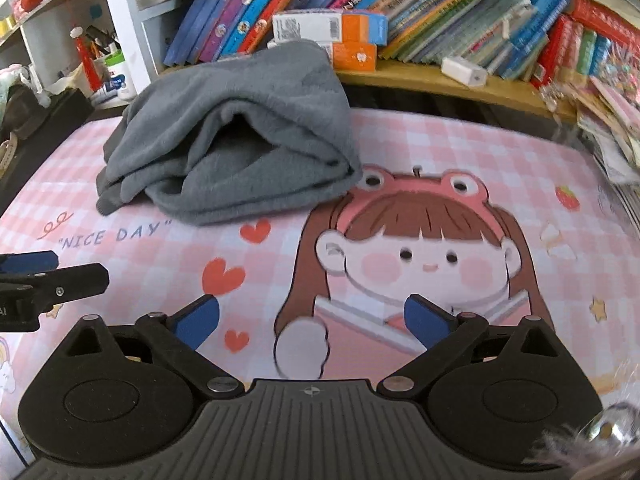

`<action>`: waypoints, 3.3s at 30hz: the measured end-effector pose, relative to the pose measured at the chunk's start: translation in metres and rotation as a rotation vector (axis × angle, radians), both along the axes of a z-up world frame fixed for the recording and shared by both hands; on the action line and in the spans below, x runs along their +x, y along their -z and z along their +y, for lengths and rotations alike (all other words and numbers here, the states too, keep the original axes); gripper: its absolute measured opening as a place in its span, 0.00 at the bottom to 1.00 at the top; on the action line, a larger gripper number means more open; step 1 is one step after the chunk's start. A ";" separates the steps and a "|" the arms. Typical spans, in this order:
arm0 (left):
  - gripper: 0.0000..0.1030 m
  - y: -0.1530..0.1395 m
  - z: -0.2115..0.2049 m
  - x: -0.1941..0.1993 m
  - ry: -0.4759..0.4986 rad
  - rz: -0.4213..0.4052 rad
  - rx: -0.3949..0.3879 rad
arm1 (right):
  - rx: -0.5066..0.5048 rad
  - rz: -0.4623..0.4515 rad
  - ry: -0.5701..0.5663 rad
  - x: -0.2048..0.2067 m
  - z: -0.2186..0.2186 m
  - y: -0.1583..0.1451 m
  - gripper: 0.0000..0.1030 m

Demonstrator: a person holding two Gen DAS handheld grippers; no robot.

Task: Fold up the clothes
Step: 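Move both grippers toward the crumpled grey sweatshirt, then close both grippers on the grey sweatshirt fabric, then lift the sweatshirt with both grippers and shake it open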

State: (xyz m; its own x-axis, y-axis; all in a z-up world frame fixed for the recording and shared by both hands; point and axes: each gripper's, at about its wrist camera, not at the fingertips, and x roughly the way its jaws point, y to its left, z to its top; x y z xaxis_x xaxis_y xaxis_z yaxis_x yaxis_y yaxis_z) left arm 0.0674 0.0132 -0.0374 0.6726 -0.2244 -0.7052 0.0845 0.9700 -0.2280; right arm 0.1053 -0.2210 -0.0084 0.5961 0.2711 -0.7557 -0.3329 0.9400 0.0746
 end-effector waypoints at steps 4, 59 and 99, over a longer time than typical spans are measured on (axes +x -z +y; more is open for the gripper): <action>0.93 -0.001 -0.004 0.015 0.028 -0.030 0.057 | -0.017 -0.043 -0.040 0.018 0.005 -0.007 0.89; 0.50 -0.077 -0.034 -0.060 0.441 -0.311 -0.266 | 0.018 -0.184 -0.305 -0.097 0.014 -0.063 0.26; 0.02 0.022 0.166 -0.124 -0.607 -0.106 -0.594 | 0.218 0.206 0.376 -0.073 -0.124 -0.009 0.51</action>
State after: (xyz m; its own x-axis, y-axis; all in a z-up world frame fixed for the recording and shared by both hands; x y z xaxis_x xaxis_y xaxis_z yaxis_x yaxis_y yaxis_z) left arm -0.0564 0.1788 -0.0597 0.8515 -0.1162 -0.5113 -0.3617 0.5759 -0.7332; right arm 0.0320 -0.3449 0.0009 0.5271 0.2313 -0.8177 0.0691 0.9474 0.3125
